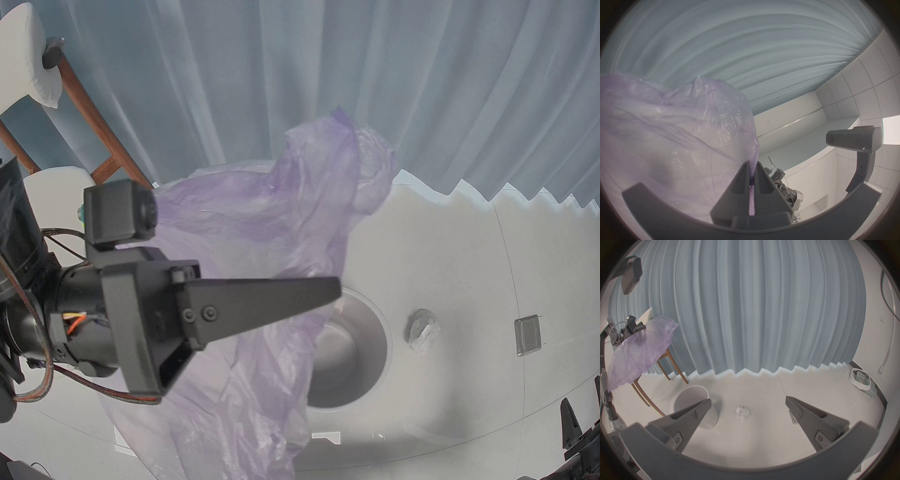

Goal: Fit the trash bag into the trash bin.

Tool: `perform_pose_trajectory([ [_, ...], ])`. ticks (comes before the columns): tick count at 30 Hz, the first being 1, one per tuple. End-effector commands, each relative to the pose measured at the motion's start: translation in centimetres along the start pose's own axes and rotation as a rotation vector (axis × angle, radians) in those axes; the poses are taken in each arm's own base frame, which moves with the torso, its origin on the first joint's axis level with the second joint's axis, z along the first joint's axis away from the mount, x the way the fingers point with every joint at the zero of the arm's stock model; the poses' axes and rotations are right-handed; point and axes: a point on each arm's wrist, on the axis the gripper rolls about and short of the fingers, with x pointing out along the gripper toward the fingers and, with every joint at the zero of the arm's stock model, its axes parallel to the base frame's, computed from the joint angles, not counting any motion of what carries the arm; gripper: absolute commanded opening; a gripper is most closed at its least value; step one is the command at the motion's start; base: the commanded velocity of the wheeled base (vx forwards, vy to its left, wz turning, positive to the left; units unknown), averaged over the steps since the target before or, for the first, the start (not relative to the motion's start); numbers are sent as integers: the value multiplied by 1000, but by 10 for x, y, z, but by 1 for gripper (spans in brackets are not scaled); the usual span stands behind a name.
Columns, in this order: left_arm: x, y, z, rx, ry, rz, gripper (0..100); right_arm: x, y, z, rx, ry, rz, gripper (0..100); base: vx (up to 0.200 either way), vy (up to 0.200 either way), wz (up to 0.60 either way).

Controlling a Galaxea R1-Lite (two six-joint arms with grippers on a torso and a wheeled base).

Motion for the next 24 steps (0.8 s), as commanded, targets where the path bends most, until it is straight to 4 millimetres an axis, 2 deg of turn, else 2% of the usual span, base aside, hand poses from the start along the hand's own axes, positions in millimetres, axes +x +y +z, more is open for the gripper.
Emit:
perform_pose_trajectory([
  [1,20,8,-3,-17,33,-18,0,0,0,-5,0,2,0,100,0,0,0],
  [7,27,16,-1,-18,33,-10,0,0,0,-5,1,2,0,100,0,0,0],
  [24,16,26,0,-24,13,47,0,0,0,-5,1,2,0,100,0,0,0],
])
